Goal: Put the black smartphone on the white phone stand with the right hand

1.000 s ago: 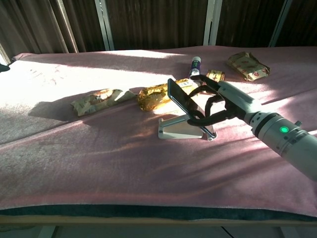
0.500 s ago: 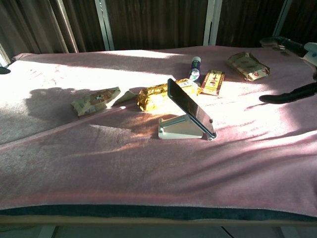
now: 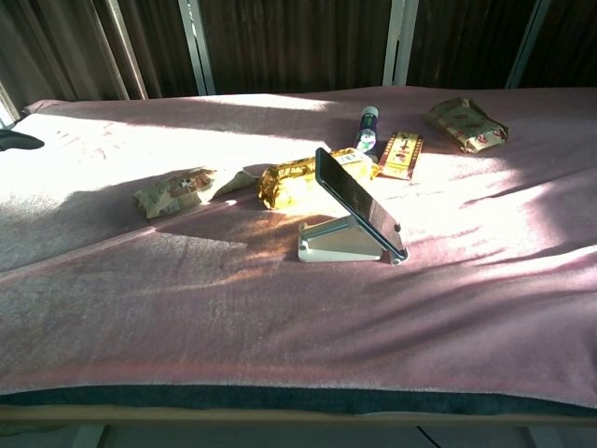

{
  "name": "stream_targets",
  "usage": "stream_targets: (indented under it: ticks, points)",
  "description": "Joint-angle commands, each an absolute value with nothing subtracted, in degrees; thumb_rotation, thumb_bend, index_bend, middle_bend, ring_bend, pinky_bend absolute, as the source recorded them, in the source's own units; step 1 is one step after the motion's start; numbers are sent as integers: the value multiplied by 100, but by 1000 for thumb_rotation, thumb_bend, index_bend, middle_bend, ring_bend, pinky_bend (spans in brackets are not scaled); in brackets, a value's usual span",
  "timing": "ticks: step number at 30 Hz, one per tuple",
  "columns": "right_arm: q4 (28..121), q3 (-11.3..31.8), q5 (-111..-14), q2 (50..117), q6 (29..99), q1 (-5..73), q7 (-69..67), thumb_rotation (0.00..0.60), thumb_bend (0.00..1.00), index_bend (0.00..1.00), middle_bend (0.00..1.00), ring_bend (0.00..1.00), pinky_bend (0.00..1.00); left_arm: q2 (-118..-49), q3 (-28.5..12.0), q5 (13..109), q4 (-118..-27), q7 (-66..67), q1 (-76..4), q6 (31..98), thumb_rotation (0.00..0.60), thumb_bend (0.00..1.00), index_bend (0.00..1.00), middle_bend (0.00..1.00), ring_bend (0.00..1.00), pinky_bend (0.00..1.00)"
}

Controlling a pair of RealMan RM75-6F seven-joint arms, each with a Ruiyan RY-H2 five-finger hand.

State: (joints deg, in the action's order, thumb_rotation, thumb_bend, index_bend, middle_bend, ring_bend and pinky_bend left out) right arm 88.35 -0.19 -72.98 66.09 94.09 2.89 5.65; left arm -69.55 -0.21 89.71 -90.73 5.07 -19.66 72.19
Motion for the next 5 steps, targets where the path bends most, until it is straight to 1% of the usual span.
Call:
stream_targets:
  ticks: [1,5]
  points:
    - [8933,33,-7457,6561,9547,164,791,600,138,25,77,0,0,-6963,-21,8985,-9072,517,-1965,7244,600,357,0,8,22,123]
    - [8972,45,-7532,6533,9446,130,815,600,138,25,67,0,0,-6970,-26,9013,-9051,502,-1941,7326,600,359,0,3,15,122]
